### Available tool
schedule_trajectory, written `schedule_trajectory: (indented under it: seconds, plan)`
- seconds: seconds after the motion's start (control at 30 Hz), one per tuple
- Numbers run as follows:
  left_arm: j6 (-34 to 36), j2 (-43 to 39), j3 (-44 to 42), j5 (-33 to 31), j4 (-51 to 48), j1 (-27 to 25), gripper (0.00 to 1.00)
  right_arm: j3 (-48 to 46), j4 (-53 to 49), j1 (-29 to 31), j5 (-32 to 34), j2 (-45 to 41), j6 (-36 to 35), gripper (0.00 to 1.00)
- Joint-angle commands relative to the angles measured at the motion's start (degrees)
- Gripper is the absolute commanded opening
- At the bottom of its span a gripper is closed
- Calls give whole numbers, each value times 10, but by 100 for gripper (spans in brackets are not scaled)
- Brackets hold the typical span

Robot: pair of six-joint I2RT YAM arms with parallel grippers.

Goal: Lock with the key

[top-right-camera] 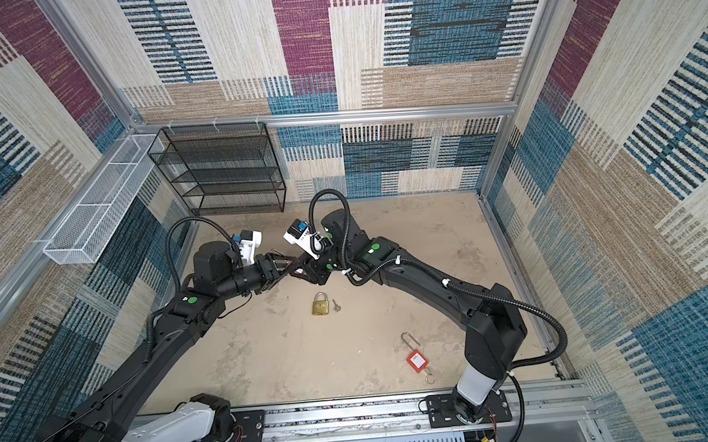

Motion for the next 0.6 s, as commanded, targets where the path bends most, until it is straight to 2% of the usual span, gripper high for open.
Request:
schedule_trajectory:
  seconds: [0.0,0.17,0.23,0.37,0.47,0.57]
  plan:
    - [-6,-3,-6,6,34,0,40,5,20,1,-21,0,-18,30]
    - [-7,-6,-6,5,36,0,34,6,21,4,-20,4,-27,30]
    - [-8,-11,-9,5,38,0,28,8,21,4,-15,5,-28,32]
    - [-15,-31,-24,-37,47,0,17,-2,31,5,-7,-2,-23,40]
    - [-17,-41,-28,-44,48,0,14,-17,48,5,-3,-13,-22,41]
    - [-21,-44,-25,-42,48,0,13,-17,47,5,-6,-16,-20,50]
